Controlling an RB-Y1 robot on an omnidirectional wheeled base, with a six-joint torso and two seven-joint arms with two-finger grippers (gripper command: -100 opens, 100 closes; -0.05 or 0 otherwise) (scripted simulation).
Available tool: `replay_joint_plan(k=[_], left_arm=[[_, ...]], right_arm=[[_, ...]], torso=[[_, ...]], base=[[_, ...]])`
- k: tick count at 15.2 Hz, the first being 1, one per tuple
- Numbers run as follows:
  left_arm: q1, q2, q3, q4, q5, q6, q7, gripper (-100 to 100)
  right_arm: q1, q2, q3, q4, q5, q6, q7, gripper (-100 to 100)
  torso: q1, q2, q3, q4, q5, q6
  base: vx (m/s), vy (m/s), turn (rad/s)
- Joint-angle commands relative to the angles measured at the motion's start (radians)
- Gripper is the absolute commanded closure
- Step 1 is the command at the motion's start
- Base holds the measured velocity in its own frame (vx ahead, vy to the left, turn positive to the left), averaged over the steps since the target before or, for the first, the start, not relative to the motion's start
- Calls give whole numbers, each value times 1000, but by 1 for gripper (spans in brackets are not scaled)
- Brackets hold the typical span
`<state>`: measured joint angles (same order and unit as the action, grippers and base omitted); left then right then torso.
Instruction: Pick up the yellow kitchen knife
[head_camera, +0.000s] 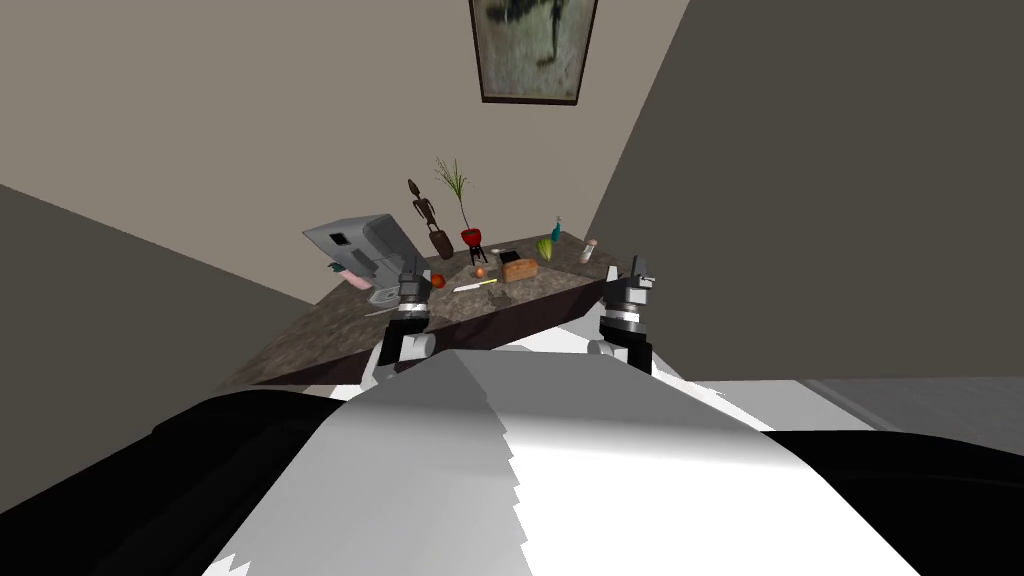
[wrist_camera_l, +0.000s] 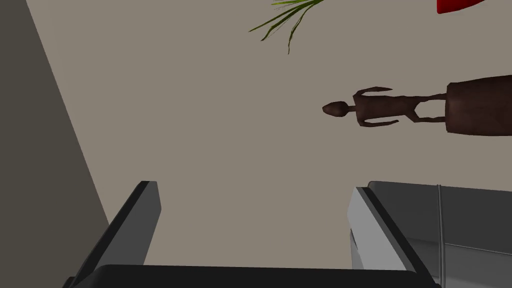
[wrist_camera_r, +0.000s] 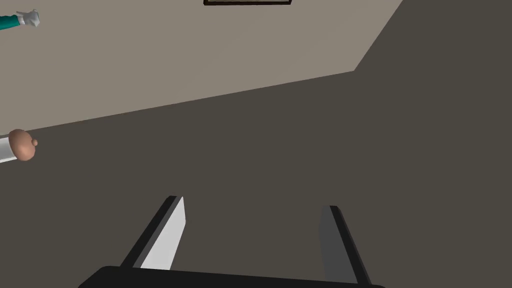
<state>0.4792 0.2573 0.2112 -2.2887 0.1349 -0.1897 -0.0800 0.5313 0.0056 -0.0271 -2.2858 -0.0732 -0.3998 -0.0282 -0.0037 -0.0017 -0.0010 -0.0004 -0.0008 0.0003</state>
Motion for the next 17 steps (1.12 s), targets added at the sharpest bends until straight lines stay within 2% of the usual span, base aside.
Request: replay_joint_plan(k=[1,2,3,4,5,6,7,9,10,12,13,14,15,17], left_arm=[[-8,12,20,18,3,50,8,-100],[-8,12,20,18,3,50,8,-100],[-11,24,45,32,6,81,18,-100],[-11,24,45,32,6,96,18,-100],[-13,34,71,47,9,124,28,-100],[-13,34,71,47,9,145,28,-100],[-15,44,97,63,12,168,39,-100],[-15,44,97,63,12,195,39,-100],[-18,53,124,78,16,228,49,-100],[-18,53,124,78,16,246,49,-100],[-21,61,152,94,19,283,60,-100],[-21,61,152,94,19,297,60,-100],[-23,68,180,111,22,323,71,-100],[-23,68,180,111,22,350,71,-100]], right_arm=[[0,0,0,0,0,0,0,0],[0,0,0,0,0,0,0,0],[0,0,0,0,0,0,0,0],[0,0,0,0,0,0,0,0],[0,0,0,0,0,0,0,0],[0,0,0,0,0,0,0,0],[0,0,0,0,0,0,0,0],[0,0,0,0,0,0,0,0],[0,0,0,0,0,0,0,0],[0,0,0,0,0,0,0,0],[0,0,0,0,0,0,0,0],[0,0,0,0,0,0,0,0],[0,0,0,0,0,0,0,0],[0,0,0,0,0,0,0,0]], torso=[[0,0,0,0,0,0],[0,0,0,0,0,0],[1,0,0,0,0,0],[1,0,0,0,0,0],[1,0,0,0,0,0],[1,0,0,0,0,0],[1,0,0,0,0,0],[0,-1,0,0,0,0],[1,0,0,0,0,0],[0,0,0,0,0,0],[1,0,0,0,0,0],[1,1,0,0,0,0],[1,1,0,0,0,0],[0,0,0,0,0,0]], base=[[29,-49,-108],[20,-32,-44],[20,-37,-151],[18,-36,-150],[24,-45,-194],[29,-41,-145],[39,-48,-179],[29,-41,-79],[29,-45,-139],[25,-35,-98],[20,-34,-156],[23,-38,-150],[33,-47,-179],[34,-37,-95]])
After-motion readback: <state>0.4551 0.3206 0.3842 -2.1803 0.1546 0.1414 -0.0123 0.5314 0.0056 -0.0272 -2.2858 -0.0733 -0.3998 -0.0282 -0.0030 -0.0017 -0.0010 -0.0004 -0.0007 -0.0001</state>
